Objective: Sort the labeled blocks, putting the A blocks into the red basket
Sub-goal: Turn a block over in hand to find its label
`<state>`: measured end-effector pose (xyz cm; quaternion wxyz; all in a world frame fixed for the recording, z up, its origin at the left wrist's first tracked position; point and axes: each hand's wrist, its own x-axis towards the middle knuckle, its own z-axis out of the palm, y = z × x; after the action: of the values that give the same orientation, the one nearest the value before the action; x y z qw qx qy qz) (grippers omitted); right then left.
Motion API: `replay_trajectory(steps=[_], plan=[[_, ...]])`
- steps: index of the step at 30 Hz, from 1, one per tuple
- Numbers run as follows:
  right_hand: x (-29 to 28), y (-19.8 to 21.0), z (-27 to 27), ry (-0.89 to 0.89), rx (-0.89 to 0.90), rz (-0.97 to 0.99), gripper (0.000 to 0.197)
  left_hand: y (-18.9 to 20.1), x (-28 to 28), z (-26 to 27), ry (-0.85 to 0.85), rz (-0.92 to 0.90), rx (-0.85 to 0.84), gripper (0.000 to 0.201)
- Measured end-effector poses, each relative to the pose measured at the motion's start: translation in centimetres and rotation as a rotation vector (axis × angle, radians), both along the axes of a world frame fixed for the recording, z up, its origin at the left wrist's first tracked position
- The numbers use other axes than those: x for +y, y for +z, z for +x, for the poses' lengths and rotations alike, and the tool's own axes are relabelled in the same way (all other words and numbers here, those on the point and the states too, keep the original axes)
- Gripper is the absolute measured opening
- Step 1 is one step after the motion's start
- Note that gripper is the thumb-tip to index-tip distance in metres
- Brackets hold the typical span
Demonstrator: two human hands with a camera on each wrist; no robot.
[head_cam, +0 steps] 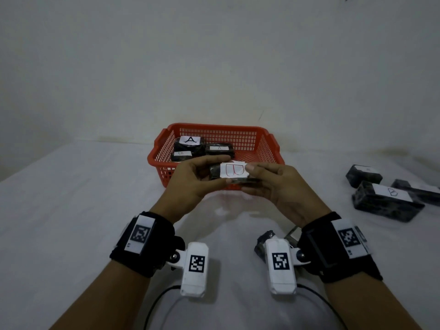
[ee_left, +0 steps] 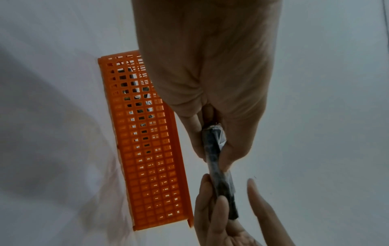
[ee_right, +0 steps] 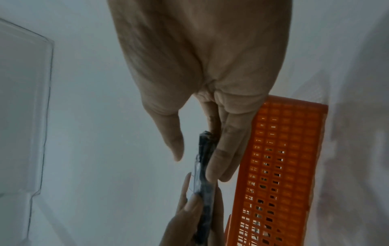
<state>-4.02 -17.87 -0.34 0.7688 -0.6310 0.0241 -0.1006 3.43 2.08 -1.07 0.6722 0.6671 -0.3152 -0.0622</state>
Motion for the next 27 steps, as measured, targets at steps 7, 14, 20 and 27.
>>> replay_trajectory(steps=[7,14,20,27], plan=[[0.9,-0.6,-0.6,-0.165,-0.072,-0.089,0.027,0.0,-0.4,-1.0,-0.002,-0.06,0.095,0.044],[0.9,-0.6,-0.8,-0.112,-0.027,-0.109,0.027,-0.4,-0.6,-1.1,0.092,-0.048,0.06,0.026],[0.2,-0.6,-1.0,-0.173,-0.055,-0.157,0.027,-0.3,-0.9,-1.4,0.041,-0.043,0.027,0.027],[0.4,0.0,-1.0,-0.038,-0.032,-0.081,0.036,-0.3,-0.6,-1.4,0.081,-0.084,-0.124,0.032]])
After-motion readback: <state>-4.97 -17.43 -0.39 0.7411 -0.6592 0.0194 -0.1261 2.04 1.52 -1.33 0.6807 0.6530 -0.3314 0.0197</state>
